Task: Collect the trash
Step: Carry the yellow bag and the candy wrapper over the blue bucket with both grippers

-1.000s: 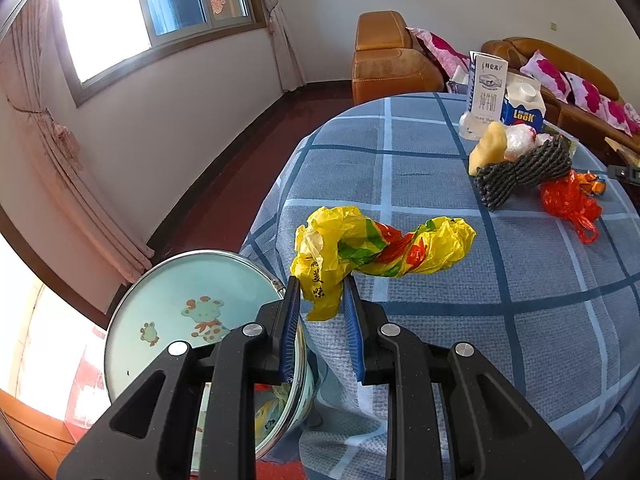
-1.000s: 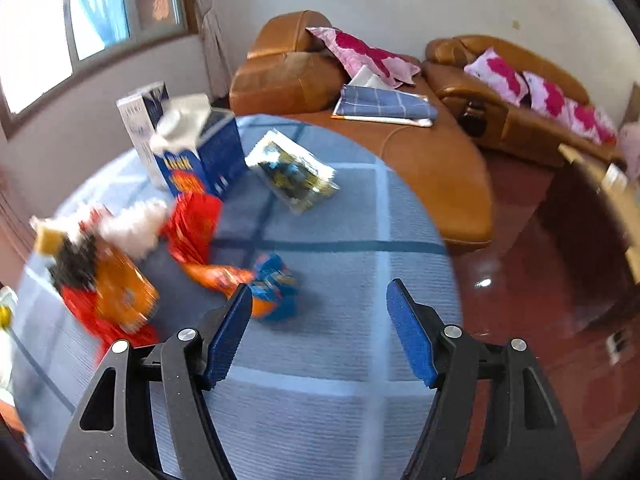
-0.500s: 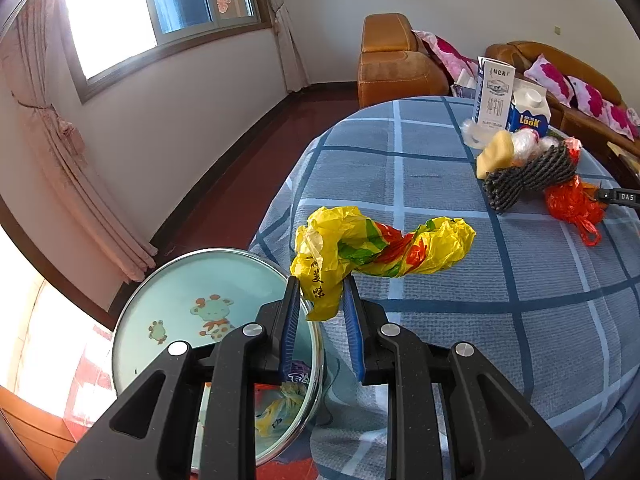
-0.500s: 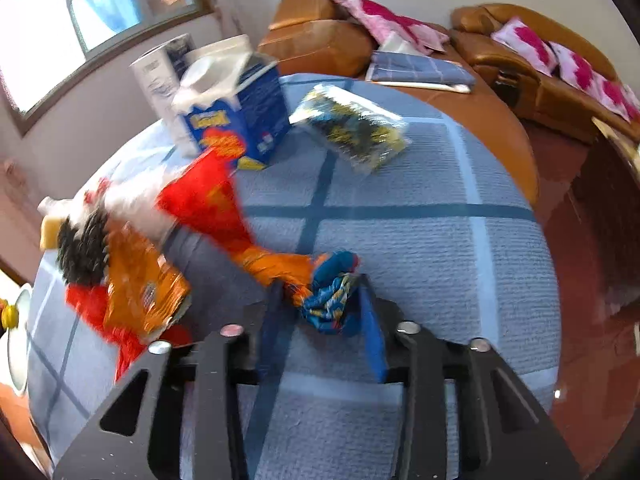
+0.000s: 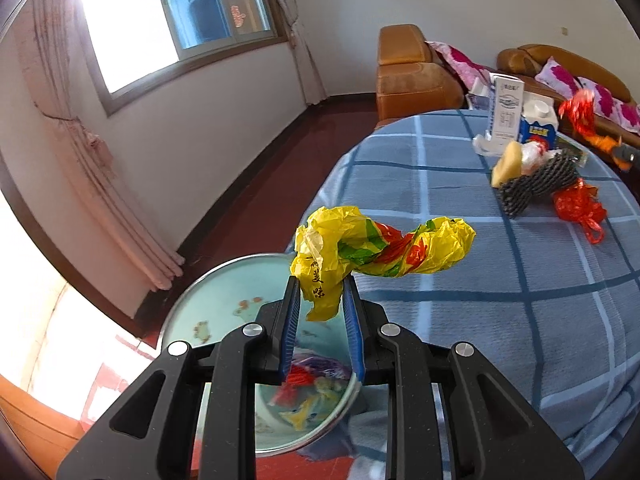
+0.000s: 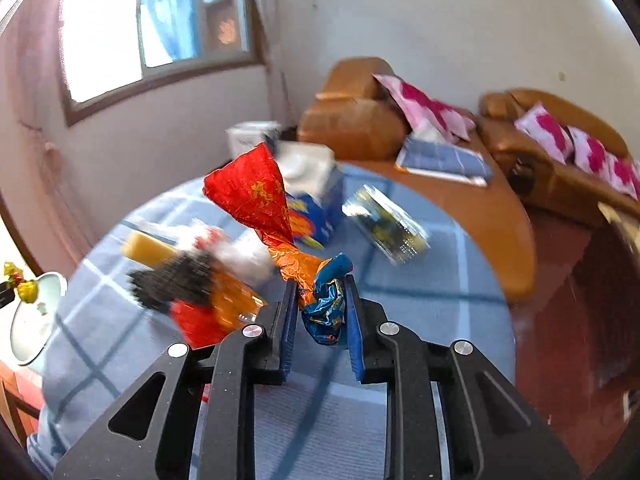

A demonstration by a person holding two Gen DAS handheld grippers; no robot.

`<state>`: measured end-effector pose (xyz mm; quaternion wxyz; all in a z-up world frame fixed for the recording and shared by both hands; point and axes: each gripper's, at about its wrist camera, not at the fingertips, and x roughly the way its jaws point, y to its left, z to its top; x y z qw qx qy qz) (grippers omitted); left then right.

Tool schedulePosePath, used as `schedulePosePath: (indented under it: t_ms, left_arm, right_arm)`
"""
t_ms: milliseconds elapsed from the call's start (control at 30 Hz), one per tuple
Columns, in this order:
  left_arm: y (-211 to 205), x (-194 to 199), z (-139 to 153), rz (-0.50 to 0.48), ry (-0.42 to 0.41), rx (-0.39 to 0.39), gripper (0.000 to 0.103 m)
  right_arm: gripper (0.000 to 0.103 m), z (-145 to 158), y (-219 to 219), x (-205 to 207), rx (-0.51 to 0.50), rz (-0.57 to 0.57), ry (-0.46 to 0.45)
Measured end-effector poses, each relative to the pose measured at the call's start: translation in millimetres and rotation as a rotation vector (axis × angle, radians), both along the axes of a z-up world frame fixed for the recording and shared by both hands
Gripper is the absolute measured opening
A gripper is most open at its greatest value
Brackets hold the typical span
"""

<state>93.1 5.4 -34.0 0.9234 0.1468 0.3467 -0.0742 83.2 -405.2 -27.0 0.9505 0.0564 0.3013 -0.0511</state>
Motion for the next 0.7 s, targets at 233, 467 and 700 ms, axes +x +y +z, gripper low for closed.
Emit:
schedulePosePath:
  t_ms: [233,467,700]
  left_arm:
    - [26,-6,-2,0.064,0.008,0.046,0.022]
    - [53,-9,-2,0.131,0.013,0.070,0.022]
    - [76,-11,-7,0.191,0.022,0.094,0.022]
  right_arm:
    - [0.023,18,50,18,-0.027,0.161,-0.054]
    - [0.023,19,106,40,-0.052,0.314,-0.062]
    - [0.023,14,152,51,-0.091,0.427,-0.058]
